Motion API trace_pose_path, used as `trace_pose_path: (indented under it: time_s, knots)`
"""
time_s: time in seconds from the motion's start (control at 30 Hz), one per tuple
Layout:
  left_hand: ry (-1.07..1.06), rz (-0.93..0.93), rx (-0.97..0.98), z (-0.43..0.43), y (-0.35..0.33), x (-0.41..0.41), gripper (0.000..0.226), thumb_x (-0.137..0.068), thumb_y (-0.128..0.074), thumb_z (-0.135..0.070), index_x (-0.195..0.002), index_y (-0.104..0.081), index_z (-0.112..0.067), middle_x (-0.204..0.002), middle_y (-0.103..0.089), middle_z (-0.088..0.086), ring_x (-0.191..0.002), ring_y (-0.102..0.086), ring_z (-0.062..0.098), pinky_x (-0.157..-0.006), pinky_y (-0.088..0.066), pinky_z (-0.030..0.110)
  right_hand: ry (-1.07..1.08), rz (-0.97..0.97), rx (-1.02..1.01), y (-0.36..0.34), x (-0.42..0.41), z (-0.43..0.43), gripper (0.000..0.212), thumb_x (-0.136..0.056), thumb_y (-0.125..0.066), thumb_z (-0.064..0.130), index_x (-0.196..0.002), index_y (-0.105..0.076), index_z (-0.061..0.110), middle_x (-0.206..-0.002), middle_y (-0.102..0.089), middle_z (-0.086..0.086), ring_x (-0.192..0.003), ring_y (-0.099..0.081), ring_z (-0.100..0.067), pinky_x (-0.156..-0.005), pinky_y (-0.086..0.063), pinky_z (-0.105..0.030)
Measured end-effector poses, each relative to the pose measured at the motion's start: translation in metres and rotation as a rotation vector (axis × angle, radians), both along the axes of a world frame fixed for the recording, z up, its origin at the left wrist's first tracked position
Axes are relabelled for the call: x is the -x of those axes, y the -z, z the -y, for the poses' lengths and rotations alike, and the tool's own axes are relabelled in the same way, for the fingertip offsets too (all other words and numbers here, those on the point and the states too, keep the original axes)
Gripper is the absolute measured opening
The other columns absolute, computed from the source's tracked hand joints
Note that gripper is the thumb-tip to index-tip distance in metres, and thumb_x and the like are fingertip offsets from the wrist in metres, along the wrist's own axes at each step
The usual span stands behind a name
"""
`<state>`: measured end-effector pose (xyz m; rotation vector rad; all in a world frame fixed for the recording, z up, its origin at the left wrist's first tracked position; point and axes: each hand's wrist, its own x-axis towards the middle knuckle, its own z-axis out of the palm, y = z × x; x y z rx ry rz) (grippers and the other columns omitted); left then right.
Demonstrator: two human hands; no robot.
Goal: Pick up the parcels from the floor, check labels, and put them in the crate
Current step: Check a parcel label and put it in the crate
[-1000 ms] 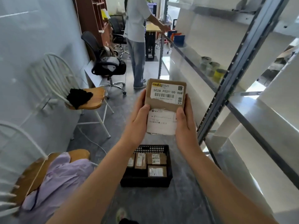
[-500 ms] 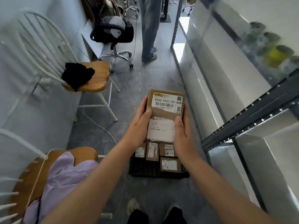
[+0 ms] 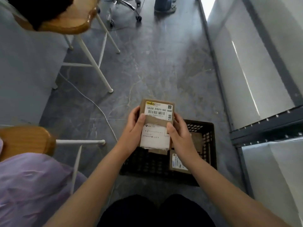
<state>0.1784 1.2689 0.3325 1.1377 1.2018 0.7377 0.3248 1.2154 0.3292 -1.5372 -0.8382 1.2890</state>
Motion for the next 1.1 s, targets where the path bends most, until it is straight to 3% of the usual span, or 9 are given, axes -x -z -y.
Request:
trace_pose_path:
  time_s: [0.1,0.2,0.23,0.3,0.47,0.63,0.73,0.9,1.1]
  knots:
    - [0.015,-0.057,0.043,0.0,0.102,0.013,0.046,-0.099,-0.036,-0.037,-0.143,-0.031,-0.025,-0.132,-0.055,-0.004,-0.111,-0.06,0.005,-0.089,-0.054,0.027,-0.076,-0.003,0.059,0.098,-0.001,-0.005,0.053,-0.092,-0.057,0.023,-0.138,-0.034,0.031,-0.135,-0.053,0.004,-0.115,-0.056,-0.006,-0.09,-0.054,-0.027]
    - [0.039,-0.112,0.034,0.006,0.186,0.028,0.046,-0.102,-0.035,-0.029,-0.146,-0.022,-0.032,-0.138,-0.043,-0.017,-0.116,-0.049,-0.009,-0.089,-0.044,0.009,-0.217,0.014,0.178,0.179,-0.005,-0.012,0.068,-0.088,-0.063,0.026,-0.142,-0.026,0.041,-0.14,-0.048,0.004,-0.117,-0.055,-0.01,-0.078,-0.055,-0.018]
    - [0.048,-0.137,0.029,0.006,0.207,0.033,0.046,-0.102,-0.035,-0.027,-0.145,-0.02,-0.035,-0.138,-0.042,-0.02,-0.117,-0.047,-0.01,-0.09,-0.042,0.007,-0.261,0.015,0.206,0.201,-0.005,-0.014,0.074,-0.086,-0.065,0.028,-0.143,-0.022,0.045,-0.142,-0.046,0.003,-0.118,-0.055,-0.013,-0.081,-0.056,-0.024]
    - [0.063,-0.163,0.045,0.008,0.236,0.041,0.044,-0.102,-0.036,-0.024,-0.144,-0.026,-0.033,-0.141,-0.044,-0.011,-0.122,-0.048,0.0,-0.097,-0.043,0.018,-0.32,0.002,0.264,0.233,-0.001,-0.013,0.082,-0.084,-0.067,0.029,-0.143,-0.014,0.05,-0.148,-0.038,0.004,-0.119,-0.055,-0.018,-0.088,-0.055,-0.039]
    - [0.137,-0.298,0.144,0.006,0.25,0.039,0.036,-0.102,-0.036,-0.026,-0.137,-0.029,-0.025,-0.128,-0.046,-0.008,-0.109,-0.05,0.006,-0.08,-0.039,0.014,-0.385,-0.041,0.408,0.263,0.011,0.003,0.084,-0.085,-0.066,0.025,-0.145,-0.011,0.048,-0.151,-0.031,0.007,-0.128,-0.044,-0.019,-0.088,-0.054,-0.043]
    - [0.148,-0.532,0.327,0.013,0.27,0.03,0.044,-0.101,-0.036,-0.03,-0.138,-0.018,-0.015,-0.122,-0.05,0.004,-0.097,-0.052,0.018,-0.081,-0.044,0.033,-0.428,-0.007,0.464,0.278,0.023,0.014,0.082,-0.087,-0.064,0.022,-0.147,-0.012,0.039,-0.152,-0.029,0.006,-0.123,-0.042,-0.015,-0.091,-0.053,-0.045]
    - [0.076,-0.596,0.344,0.016,0.284,0.03,0.045,-0.101,-0.036,-0.03,-0.139,-0.016,-0.018,-0.134,-0.049,0.013,-0.108,-0.056,0.028,-0.092,-0.048,0.042,-0.448,0.014,0.469,0.283,0.028,0.01,0.078,-0.087,-0.064,0.019,-0.146,-0.016,0.039,-0.149,-0.033,0.005,-0.121,-0.045,-0.016,-0.088,-0.054,-0.043]
    - [0.114,-0.596,0.327,0.019,0.287,0.033,0.051,-0.1,-0.037,-0.034,-0.146,-0.015,-0.024,-0.139,-0.046,0.011,-0.108,-0.055,0.023,-0.089,-0.048,0.037,-0.433,0.005,0.473,0.285,0.029,0.012,0.074,-0.087,-0.064,0.018,-0.143,-0.021,0.039,-0.137,-0.041,0.01,-0.12,-0.051,-0.019,-0.085,-0.055,-0.042]
    - [0.137,-0.608,0.359,0.02,0.286,0.034,0.078,-0.081,-0.058,-0.059,-0.141,-0.018,-0.027,-0.141,-0.041,0.01,-0.117,-0.053,0.028,-0.096,-0.048,0.045,-0.413,-0.094,0.568,0.293,0.022,0.003,0.06,-0.09,-0.06,0.029,-0.139,-0.026,0.033,-0.13,-0.042,0.008,-0.112,-0.053,-0.02,-0.077,-0.057,-0.039]
